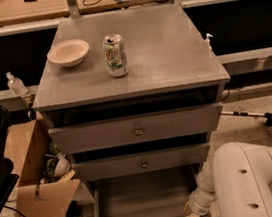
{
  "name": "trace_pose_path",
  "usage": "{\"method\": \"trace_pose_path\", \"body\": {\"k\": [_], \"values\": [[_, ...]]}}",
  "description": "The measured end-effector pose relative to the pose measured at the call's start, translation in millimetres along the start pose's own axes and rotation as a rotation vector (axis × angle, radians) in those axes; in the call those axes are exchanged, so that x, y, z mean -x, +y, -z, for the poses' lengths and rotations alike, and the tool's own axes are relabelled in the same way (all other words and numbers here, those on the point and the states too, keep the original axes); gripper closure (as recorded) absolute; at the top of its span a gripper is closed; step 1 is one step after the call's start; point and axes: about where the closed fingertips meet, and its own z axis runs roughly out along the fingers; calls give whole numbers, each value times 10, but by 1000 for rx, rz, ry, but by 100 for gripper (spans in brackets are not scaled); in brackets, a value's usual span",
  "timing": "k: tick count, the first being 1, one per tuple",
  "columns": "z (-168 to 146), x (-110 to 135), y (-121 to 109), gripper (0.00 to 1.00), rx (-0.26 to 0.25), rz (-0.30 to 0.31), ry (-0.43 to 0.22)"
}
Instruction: Open bottom drawer
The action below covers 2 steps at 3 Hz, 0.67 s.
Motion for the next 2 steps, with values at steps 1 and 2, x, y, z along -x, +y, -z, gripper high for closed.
{"method": "trace_pose_path", "body": {"k": [1,2], "values": [[-7,1,6,67,1,0,0],[-7,2,2,44,1,0,0]]}}
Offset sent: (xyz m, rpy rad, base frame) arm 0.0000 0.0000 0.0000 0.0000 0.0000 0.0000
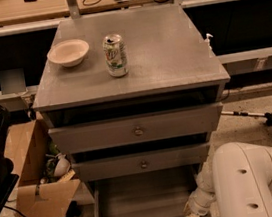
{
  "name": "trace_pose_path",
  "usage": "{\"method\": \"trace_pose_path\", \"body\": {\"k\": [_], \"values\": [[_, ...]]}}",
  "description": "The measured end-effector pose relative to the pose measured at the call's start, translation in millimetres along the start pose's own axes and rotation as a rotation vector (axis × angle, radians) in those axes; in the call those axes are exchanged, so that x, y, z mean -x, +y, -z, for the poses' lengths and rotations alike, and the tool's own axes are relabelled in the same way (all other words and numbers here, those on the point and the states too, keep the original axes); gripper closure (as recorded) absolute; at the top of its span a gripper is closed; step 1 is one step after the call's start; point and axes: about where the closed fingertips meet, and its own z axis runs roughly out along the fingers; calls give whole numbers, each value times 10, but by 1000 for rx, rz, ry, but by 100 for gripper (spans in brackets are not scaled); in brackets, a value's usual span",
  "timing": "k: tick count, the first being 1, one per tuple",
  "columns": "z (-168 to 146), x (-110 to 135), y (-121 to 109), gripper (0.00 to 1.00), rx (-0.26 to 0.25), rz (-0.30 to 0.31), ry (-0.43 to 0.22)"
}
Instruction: Open bottom drawer
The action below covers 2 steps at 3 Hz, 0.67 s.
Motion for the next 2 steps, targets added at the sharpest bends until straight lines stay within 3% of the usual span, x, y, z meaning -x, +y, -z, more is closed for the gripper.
{"method": "trace_pose_path", "body": {"k": [2], "values": [[7,45,-115,0,1,0,0]]}}
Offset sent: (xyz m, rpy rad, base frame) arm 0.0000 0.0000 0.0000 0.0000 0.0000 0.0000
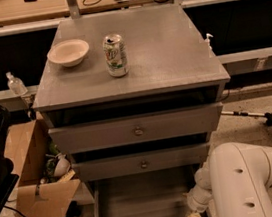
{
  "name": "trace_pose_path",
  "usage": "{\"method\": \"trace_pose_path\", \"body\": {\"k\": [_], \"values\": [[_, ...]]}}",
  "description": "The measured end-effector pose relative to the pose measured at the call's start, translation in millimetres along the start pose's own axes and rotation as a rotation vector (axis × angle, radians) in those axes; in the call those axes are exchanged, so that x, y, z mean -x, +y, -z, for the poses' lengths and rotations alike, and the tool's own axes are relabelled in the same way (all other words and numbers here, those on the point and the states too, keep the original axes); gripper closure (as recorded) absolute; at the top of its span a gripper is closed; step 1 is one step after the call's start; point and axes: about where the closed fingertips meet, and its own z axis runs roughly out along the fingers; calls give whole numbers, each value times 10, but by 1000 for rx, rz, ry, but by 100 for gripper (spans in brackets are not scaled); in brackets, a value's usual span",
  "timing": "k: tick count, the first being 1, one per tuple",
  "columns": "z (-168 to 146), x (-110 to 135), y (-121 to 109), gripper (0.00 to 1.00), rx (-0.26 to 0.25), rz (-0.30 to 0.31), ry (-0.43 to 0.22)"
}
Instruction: Open bottom drawer
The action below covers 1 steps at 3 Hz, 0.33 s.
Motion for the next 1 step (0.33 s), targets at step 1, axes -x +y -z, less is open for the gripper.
{"method": "trace_pose_path", "body": {"k": [1], "values": [[1,3,-9,0,0,0,0]]}}
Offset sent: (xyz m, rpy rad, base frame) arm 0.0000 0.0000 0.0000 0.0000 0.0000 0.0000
